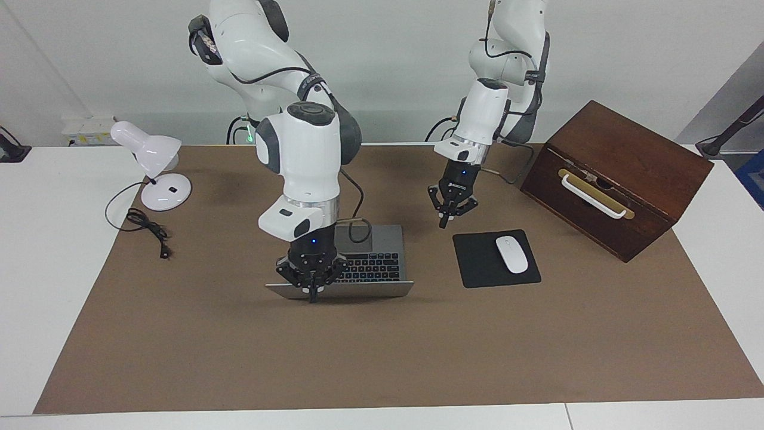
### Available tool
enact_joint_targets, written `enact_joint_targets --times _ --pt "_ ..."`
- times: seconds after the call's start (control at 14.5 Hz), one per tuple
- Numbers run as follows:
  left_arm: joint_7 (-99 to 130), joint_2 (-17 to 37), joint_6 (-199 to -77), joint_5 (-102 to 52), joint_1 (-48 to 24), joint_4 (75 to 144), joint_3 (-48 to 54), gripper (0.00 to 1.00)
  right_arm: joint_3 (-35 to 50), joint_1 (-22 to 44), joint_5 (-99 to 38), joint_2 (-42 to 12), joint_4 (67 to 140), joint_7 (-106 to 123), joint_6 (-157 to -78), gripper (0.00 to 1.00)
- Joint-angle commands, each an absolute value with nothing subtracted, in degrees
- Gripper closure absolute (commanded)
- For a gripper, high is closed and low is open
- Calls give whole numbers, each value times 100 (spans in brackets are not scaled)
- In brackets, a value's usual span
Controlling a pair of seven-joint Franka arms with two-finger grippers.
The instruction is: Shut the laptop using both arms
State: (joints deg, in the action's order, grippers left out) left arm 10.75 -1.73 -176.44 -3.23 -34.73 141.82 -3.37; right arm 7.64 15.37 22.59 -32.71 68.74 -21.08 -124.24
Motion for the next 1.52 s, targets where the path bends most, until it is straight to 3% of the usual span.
enact_joint_targets --times 0.0,0.62,1.11,1.45 --pt "1107 25 -18165 -378 -3761 14221 -422 100 800 1415 2338 -3348 6750 -2241 -12839 100" --pt "1160 1265 -20082 -378 -4385 14159 -413 100 817 1512 1863 -3674 6645 -2241 -13368 100" --pt "1160 1555 -20074 -378 -4500 14036 -413 100 1072 1617 1837 -3858 6600 -2329 -13447 100" --pt "1160 1793 -20074 -378 -4570 13896 -413 100 1063 1547 844 -3797 6679 -2329 -13184 100"
